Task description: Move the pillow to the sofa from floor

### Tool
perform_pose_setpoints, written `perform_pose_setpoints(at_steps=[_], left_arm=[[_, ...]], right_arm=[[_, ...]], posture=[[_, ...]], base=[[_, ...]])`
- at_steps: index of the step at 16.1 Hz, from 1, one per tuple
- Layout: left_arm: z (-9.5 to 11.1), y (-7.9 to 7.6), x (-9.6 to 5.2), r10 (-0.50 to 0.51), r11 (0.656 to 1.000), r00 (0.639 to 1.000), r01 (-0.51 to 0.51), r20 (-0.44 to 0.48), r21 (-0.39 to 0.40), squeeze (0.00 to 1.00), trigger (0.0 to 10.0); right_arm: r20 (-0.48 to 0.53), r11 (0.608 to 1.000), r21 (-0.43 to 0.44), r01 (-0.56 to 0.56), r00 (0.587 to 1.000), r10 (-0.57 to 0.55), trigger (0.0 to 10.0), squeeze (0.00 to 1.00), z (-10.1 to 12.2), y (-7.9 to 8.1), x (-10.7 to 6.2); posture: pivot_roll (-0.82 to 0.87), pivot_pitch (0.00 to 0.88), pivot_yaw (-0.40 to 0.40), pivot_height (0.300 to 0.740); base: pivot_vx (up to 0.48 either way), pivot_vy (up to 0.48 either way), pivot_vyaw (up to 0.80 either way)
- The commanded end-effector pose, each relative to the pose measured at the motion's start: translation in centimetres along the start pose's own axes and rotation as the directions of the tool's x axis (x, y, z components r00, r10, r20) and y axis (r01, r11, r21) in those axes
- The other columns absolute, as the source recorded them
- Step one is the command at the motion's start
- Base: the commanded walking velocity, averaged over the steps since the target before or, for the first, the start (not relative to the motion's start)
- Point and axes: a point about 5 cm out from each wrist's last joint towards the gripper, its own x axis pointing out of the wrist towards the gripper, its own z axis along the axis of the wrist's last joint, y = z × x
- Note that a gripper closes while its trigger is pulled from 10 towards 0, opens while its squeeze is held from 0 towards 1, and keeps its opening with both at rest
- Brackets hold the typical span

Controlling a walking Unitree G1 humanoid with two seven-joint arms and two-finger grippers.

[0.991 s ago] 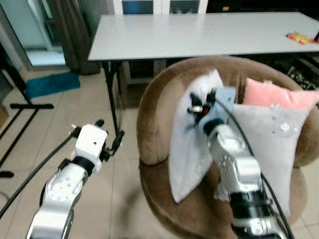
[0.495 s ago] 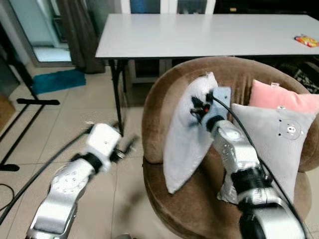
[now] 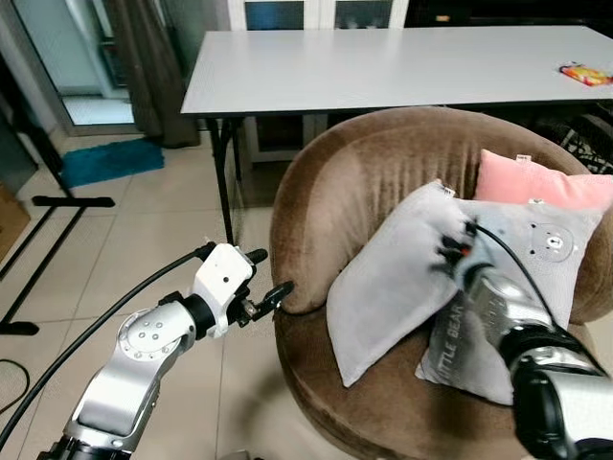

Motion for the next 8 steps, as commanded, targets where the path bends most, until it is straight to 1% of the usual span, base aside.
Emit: perform_pose_setpoints(at_steps=[1,2,3,4,5,6,7,8], left_arm=[[-0.3,-0.3,-0.1,-0.026,0.999,0.999,0.026,-0.019,-0.02,0.0,10.0],[-0.5,-0.4,-0.2,-0.038,0.999,0.999,0.036,-0.032,-0.036,0.0,10.0],[-0.7,-0.5,-0.3,-0.039,0.998,0.998,0.038,-0.038,-0.041,0.0,10.0],[-0.9,-0.4,-0.6,-0.027,0.999,0.999,0.025,-0.044,-0.042,0.0,10.0],[-1.0,-0.3,-0.9,0.005,0.999,0.999,-0.007,-0.041,-0.044,0.0,10.0],[-0.8,0.4,-1.2,0.119,0.992,0.993,-0.12,-0.006,-0.041,0.0,10.0],[-0.7,0.7,-1.6,0.204,0.977,0.979,-0.203,0.014,-0.062,0.0,10.0],[-0.8,0.6,-2.2,0.274,0.959,0.962,-0.273,0.01,-0.07,0.0,10.0]], right_arm=[[0.059,1.0,-0.023,0.003,0.998,-0.001,10.0,1.0,1.8,-0.3,0.2],[0.078,0.998,-0.07,-0.008,0.997,0.013,10.0,1.0,2.2,-0.7,0.1],[0.089,0.995,-0.097,-0.002,0.996,0.011,10.0,1.0,2.6,-0.9,0.1],[0.1,0.986,-0.169,-0.002,0.995,0.019,10.0,1.0,3.0,-1.2,0.0],[0.113,0.983,-0.183,-0.004,0.993,0.026,10.0,1.0,3.3,-1.5,-0.1],[0.151,0.975,-0.221,0.02,0.988,0.014,10.0,1.0,3.8,-2.1,-0.3],[0.18,0.968,-0.236,0.089,0.983,-0.046,10.0,1.0,4.2,-2.8,-0.5],[0.232,0.964,-0.255,0.079,0.973,-0.018,10.0,0.0,4.9,-3.3,-0.9]], posture=[[-0.03,0.0,0.011,0.74],[-0.03,0.0,0.009,0.74],[-0.03,0.0,0.005,0.74],[-0.04,0.0,0.0,0.74],[-0.04,0.0,-0.003,0.74],[-0.05,0.0,0.002,0.74],[-0.06,0.0,0.006,0.74],[-0.06,0.0,0.006,0.74]], base=[[0.0,0.0,0.0],[0.0,0.0,0.0],[0.0,0.0,0.0],[0.0,0.0,0.0],[0.0,0.0,0.0],[0.0,0.0,0.0],[0.0,0.0,0.0],[0.0,0.0,0.0]])
